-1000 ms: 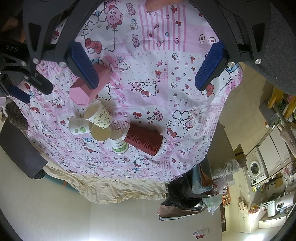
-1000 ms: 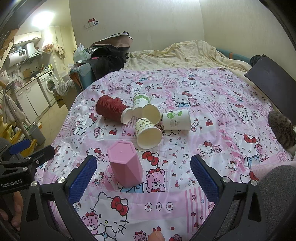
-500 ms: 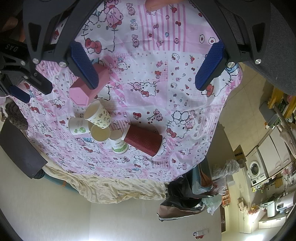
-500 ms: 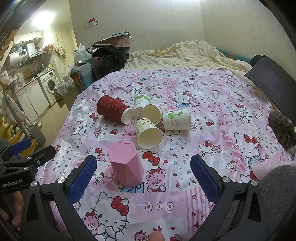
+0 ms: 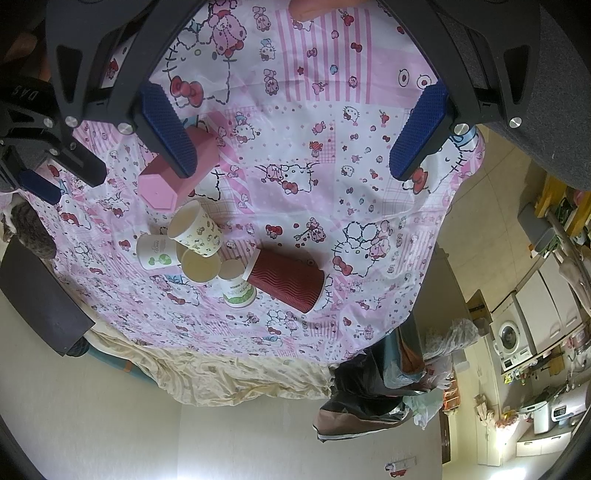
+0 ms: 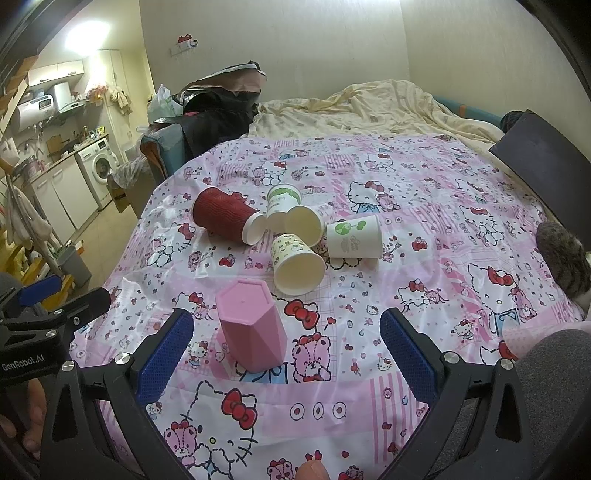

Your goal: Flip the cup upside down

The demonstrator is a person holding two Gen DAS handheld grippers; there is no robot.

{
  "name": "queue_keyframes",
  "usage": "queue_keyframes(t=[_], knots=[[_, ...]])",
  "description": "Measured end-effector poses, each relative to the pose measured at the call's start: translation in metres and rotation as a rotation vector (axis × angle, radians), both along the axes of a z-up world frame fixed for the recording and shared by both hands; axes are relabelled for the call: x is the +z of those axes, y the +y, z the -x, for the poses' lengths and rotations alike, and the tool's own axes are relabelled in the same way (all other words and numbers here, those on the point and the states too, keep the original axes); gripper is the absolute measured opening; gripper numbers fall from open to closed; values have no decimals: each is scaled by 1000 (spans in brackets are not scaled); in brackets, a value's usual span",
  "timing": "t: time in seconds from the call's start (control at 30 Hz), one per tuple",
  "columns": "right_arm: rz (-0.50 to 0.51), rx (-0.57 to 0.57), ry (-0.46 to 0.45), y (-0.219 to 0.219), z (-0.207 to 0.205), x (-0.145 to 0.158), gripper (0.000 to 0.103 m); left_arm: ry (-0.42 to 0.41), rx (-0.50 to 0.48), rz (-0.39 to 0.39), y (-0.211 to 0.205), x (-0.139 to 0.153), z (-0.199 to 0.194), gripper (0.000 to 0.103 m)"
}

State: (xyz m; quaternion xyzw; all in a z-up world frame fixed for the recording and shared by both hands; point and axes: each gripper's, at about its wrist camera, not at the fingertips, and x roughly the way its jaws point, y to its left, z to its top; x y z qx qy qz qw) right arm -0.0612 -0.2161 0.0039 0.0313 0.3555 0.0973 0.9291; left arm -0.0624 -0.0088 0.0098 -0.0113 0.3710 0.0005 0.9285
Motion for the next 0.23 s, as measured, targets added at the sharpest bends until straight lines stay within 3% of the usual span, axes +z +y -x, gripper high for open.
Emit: queue_keyframes(t=[0.23], knots=[[1, 0, 1, 0, 0, 0, 103, -2, 1, -6, 0, -2, -1, 103]])
